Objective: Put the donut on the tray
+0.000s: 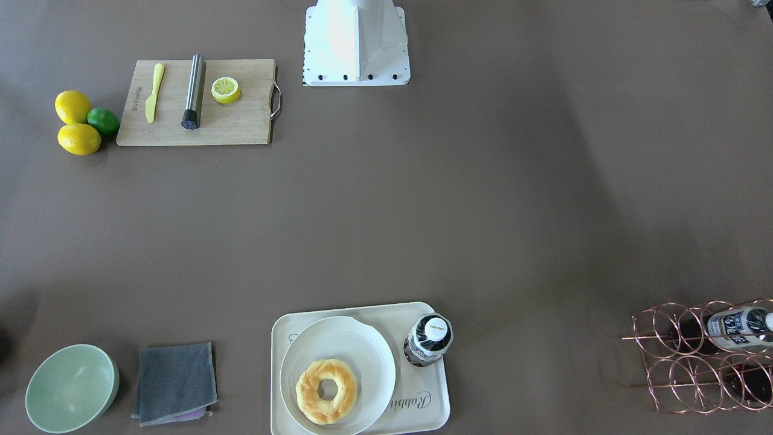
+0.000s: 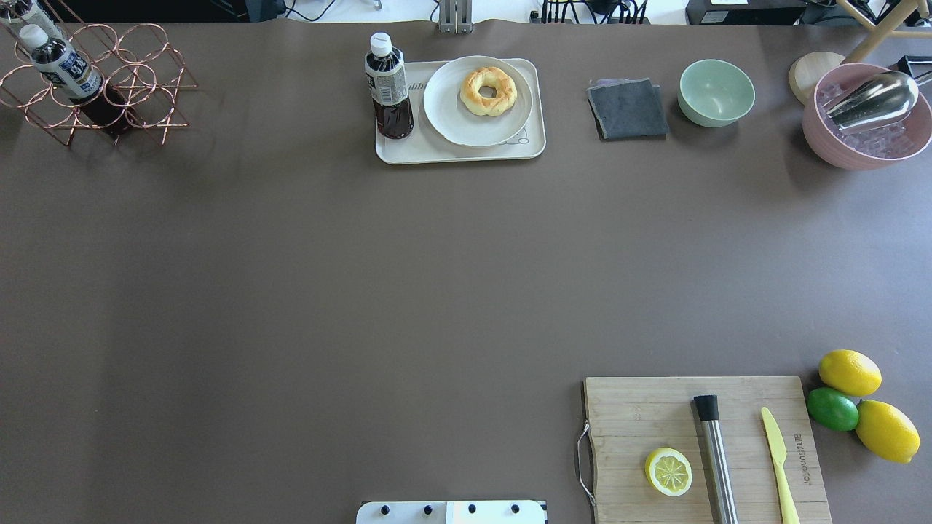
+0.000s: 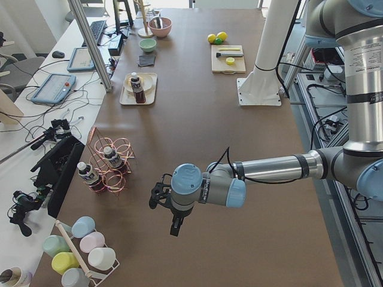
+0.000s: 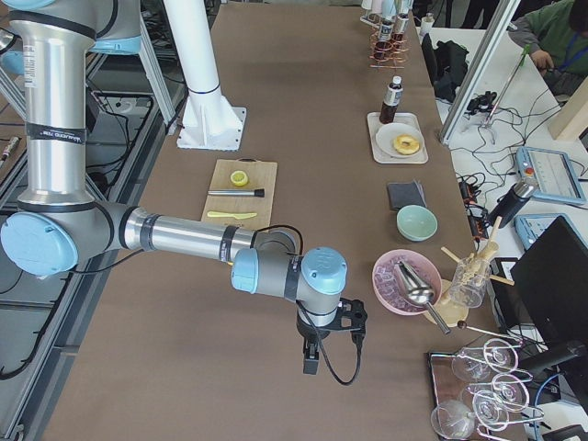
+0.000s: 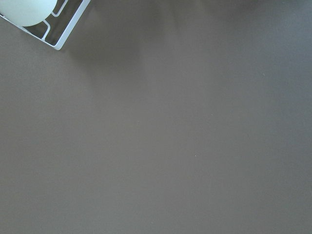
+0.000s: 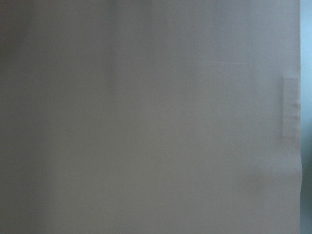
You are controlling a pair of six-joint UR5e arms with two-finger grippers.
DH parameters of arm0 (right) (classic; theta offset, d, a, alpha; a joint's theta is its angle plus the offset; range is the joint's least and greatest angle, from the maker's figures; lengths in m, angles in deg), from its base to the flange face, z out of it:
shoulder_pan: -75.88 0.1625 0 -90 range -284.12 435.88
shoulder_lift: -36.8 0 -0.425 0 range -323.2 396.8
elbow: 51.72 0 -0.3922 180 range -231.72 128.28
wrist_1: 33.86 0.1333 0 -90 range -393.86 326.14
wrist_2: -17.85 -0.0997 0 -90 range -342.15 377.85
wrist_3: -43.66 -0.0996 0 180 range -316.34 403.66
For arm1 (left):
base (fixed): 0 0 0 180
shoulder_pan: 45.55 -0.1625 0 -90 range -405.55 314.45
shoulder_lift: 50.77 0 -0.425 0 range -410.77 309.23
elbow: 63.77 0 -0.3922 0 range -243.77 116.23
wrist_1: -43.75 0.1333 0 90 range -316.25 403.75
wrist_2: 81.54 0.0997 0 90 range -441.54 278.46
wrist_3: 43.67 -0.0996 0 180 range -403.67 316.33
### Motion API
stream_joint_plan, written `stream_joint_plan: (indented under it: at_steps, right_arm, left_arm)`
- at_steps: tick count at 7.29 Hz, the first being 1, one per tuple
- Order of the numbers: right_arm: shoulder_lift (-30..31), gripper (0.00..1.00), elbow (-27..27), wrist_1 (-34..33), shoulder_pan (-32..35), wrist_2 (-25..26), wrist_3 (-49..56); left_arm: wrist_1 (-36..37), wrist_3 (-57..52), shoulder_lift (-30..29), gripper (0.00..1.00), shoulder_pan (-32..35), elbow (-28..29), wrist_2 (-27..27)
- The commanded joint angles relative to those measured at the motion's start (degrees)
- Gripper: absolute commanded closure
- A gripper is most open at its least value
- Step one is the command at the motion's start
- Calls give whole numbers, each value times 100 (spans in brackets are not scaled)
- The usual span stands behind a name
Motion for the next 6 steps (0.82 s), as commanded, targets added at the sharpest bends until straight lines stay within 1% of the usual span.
stream_joint_plan:
  at_steps: [1, 6]
  right_arm:
    - [55, 0, 14, 4, 0, -4, 0]
    - [91, 0, -48, 22, 9, -4, 0]
  left_arm:
    - [-24, 12, -13, 2, 0, 10, -2]
    - [-24, 3, 22, 2, 0, 204, -19]
